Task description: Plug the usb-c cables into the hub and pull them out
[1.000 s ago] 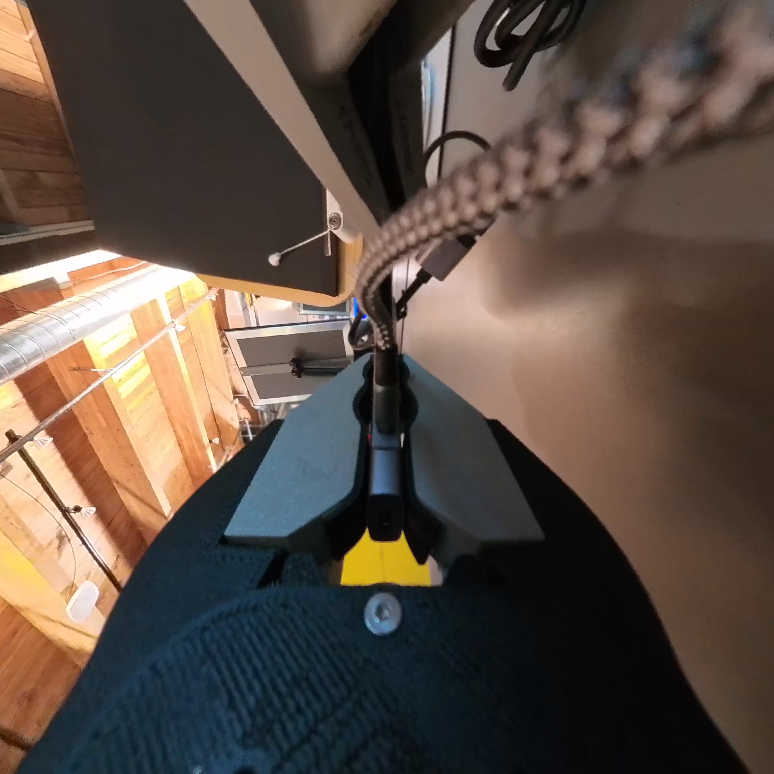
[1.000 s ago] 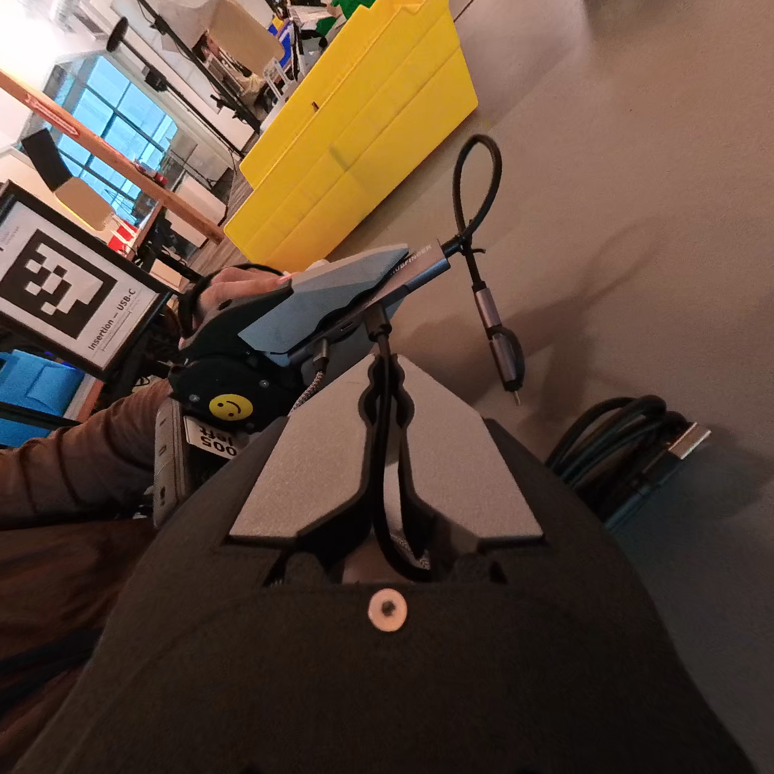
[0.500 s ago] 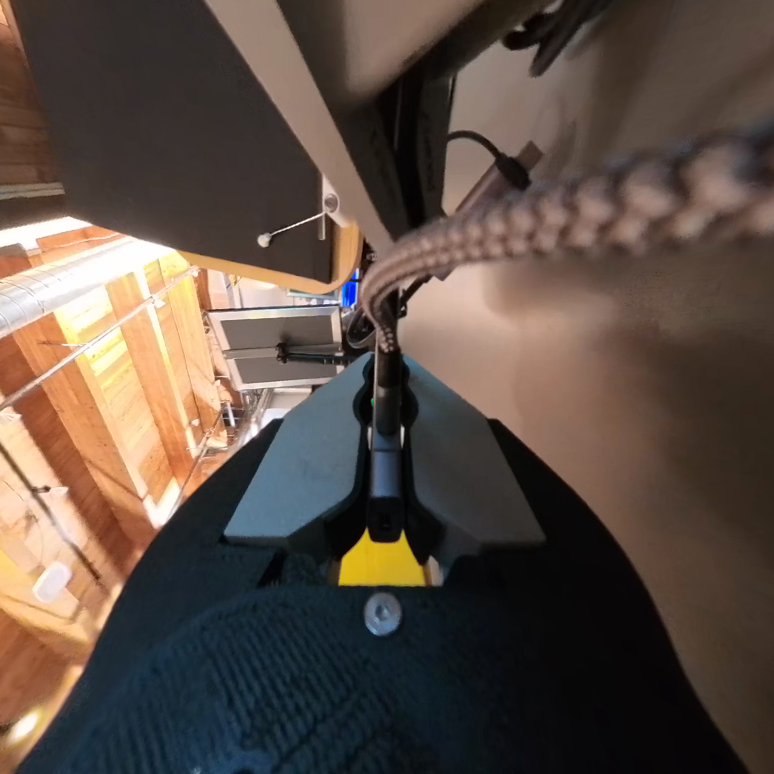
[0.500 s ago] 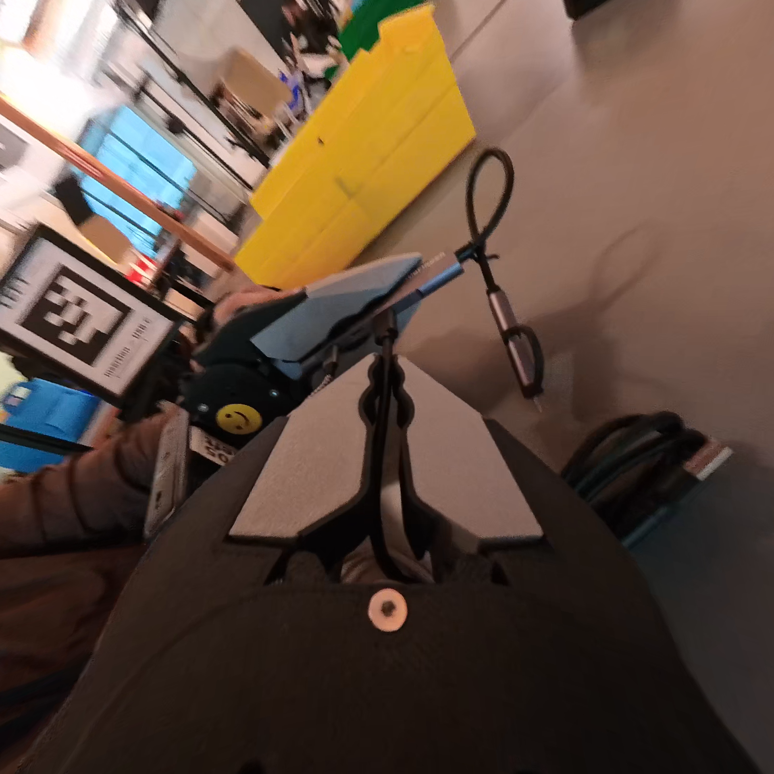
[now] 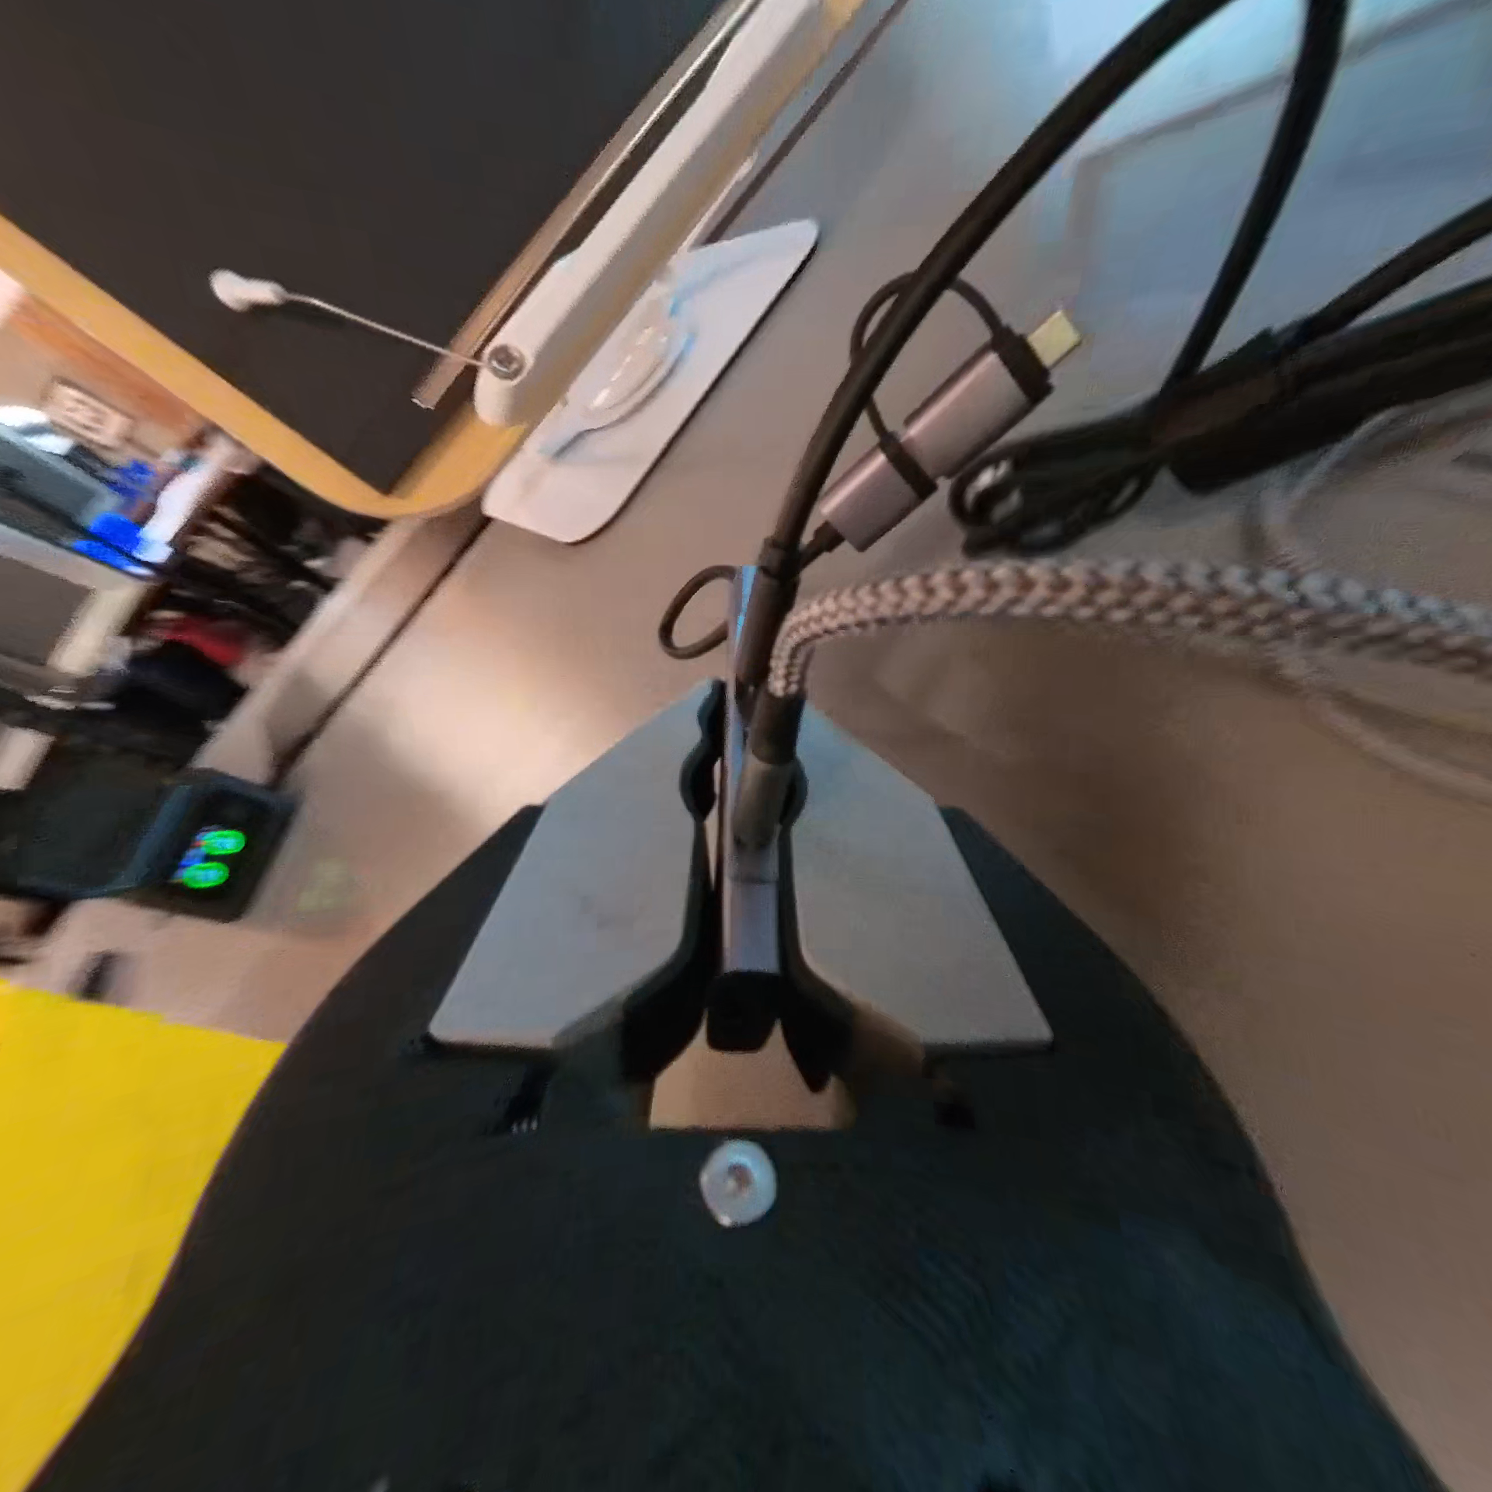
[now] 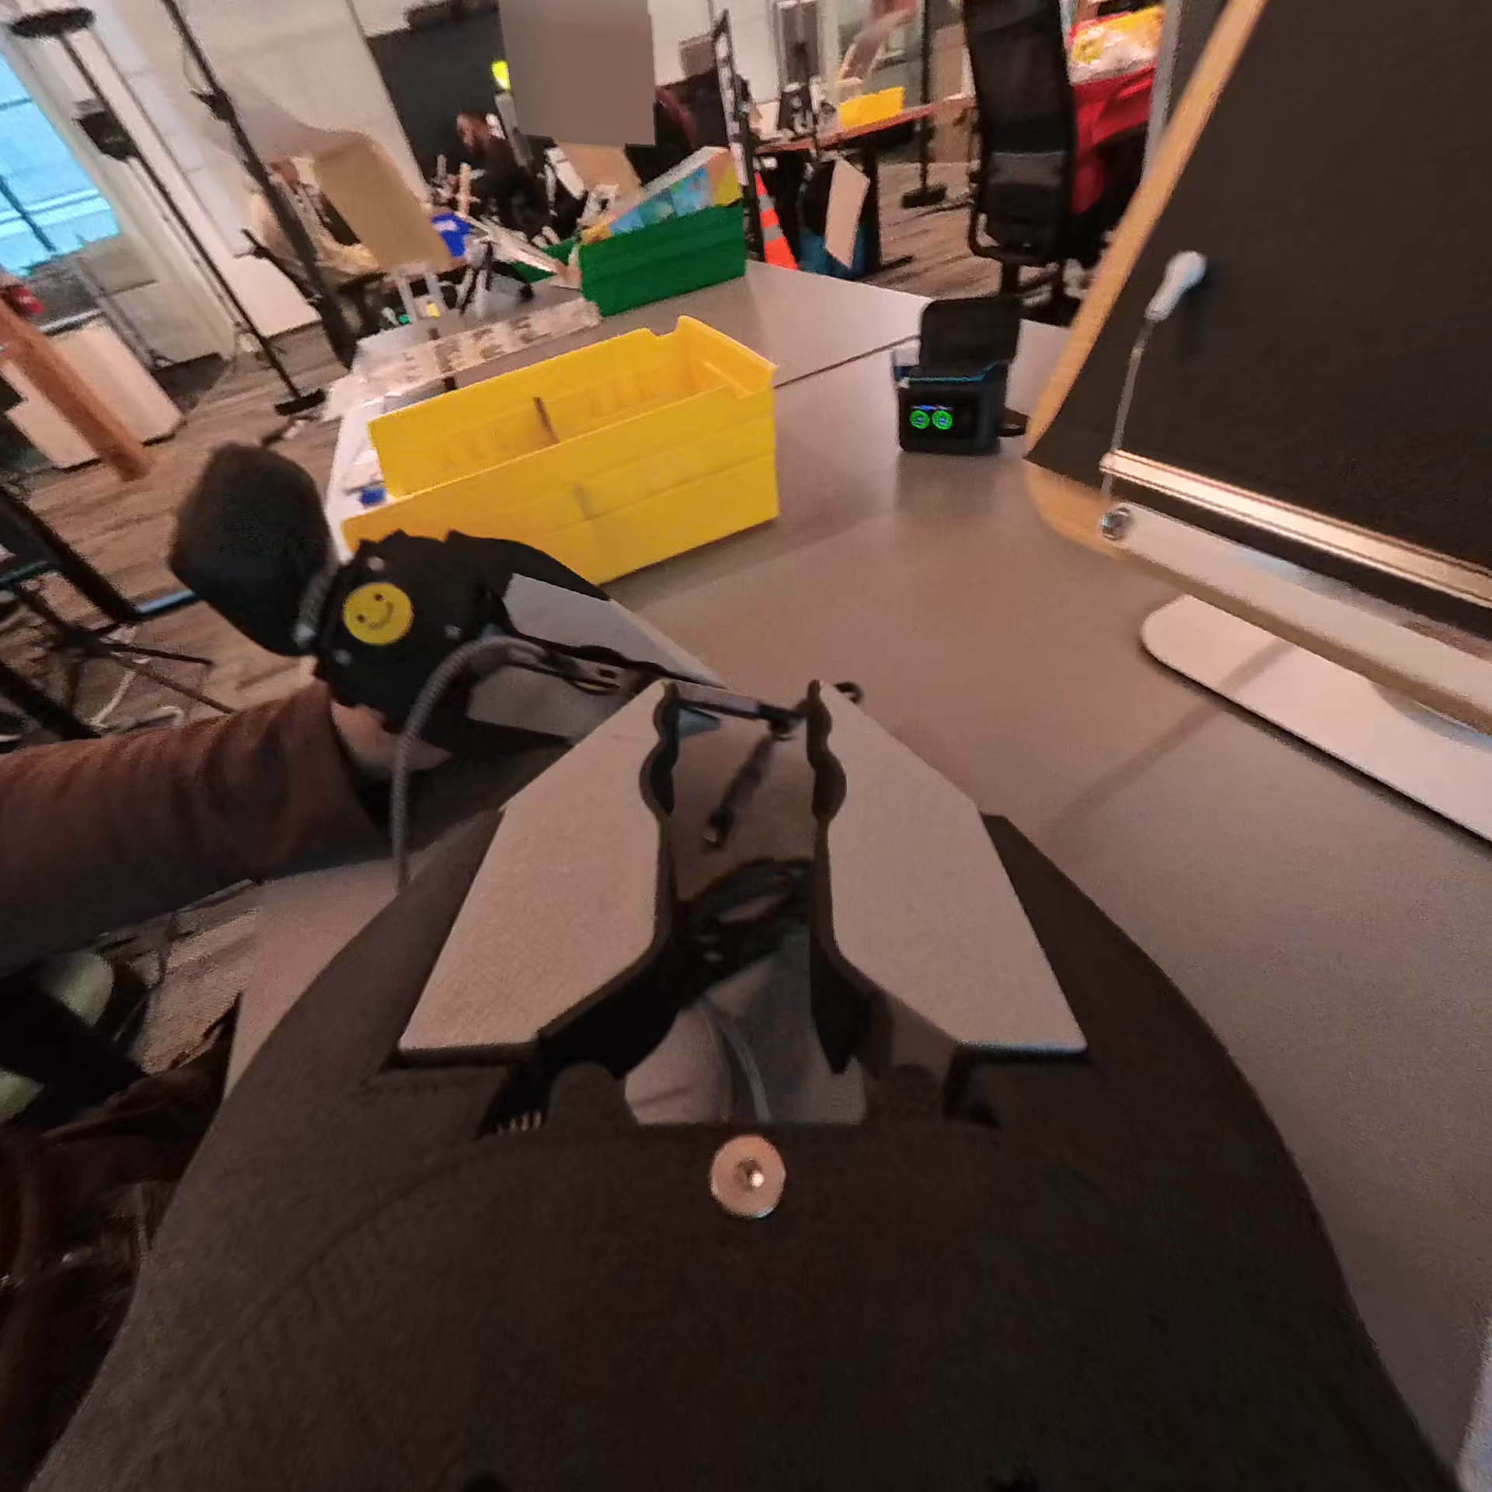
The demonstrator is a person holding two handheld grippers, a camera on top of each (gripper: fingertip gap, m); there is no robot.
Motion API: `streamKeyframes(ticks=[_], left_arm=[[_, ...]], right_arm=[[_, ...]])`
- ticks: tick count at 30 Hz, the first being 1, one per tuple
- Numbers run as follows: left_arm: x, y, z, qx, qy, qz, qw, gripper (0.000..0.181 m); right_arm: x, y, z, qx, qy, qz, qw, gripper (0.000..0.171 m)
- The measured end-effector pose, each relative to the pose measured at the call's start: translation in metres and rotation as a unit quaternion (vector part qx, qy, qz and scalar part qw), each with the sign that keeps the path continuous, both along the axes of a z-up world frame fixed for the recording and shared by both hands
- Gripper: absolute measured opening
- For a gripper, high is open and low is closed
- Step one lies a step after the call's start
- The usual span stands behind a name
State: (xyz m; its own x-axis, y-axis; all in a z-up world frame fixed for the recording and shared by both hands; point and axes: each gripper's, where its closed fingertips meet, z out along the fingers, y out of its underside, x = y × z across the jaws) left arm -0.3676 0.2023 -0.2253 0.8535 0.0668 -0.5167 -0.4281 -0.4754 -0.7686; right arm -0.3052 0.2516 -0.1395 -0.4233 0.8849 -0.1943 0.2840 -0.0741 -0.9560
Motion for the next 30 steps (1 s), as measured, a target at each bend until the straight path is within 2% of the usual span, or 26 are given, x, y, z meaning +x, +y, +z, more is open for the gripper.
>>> streamKeyframes(ticks=[3, 7, 10, 14, 15, 17, 18, 19, 20, 22, 25, 27, 28, 30], left_arm=[[0.015, -0.002, 0.007, 0.025, -0.093, -0.056, 0.994, 0.007], [0.041, -0.004, 0.023, 0.064, -0.179, -0.141, 0.972, 0.007], [0.057, -0.007, 0.027, 0.067, -0.222, -0.194, 0.953, 0.007], [0.079, -0.013, 0.028, 0.050, -0.259, -0.255, 0.930, 0.007], [0.084, -0.013, 0.029, 0.052, -0.261, -0.266, 0.926, 0.007], [0.091, -0.014, 0.030, 0.053, -0.263, -0.280, 0.922, 0.007], [0.092, -0.014, 0.029, 0.048, -0.260, -0.280, 0.923, 0.007], [0.092, -0.013, 0.028, 0.044, -0.258, -0.277, 0.925, 0.008], [0.091, -0.013, 0.027, 0.042, -0.257, -0.273, 0.926, 0.008], [0.084, -0.009, 0.029, 0.054, -0.265, -0.256, 0.928, 0.018], [0.070, -0.006, 0.035, 0.079, -0.304, -0.229, 0.922, 0.032], [0.059, -0.007, 0.041, 0.100, -0.341, -0.214, 0.910, 0.050], [0.053, -0.008, 0.043, 0.109, -0.359, -0.205, 0.904, 0.051], [0.028, -0.010, 0.042, 0.125, -0.371, -0.152, 0.907, 0.041]], right_arm=[[-0.001, 0.011, -0.006, 0.005, -0.016, -0.011, 1.000, 0.029], [0.010, -0.013, -0.019, 0.040, -0.045, 0.084, 0.995, 0.032], [0.011, -0.024, -0.032, 0.104, -0.041, 0.102, 0.988, 0.038], [0.018, -0.051, -0.040, 0.102, -0.046, 0.168, 0.979, 0.062], [0.020, -0.058, -0.044, 0.101, -0.051, 0.186, 0.976, 0.063], [0.022, -0.069, -0.053, 0.121, -0.056, 0.206, 0.969, 0.054], [0.020, -0.070, -0.060, 0.150, -0.057, 0.200, 0.967, 0.044], [0.017, -0.066, -0.067, 0.191, -0.057, 0.184, 0.962, 0.023], [0.015, -0.062, -0.070, 0.230, -0.049, 0.164, 0.958, 0.010], [0.013, -0.058, -0.065, 0.262, -0.028, 0.139, 0.955, 0.008], [0.008, -0.052, -0.052, 0.254, -0.013, 0.104, 0.961, 0.008], [0.006, -0.044, -0.038, 0.236, 0.003, 0.073, 0.969, 0.008], [0.006, -0.039, -0.029, 0.217, 0.014, 0.060, 0.974, 0.008], [0.009, -0.027, -0.006, 0.170, 0.043, 0.030, 0.984, 0.007]])
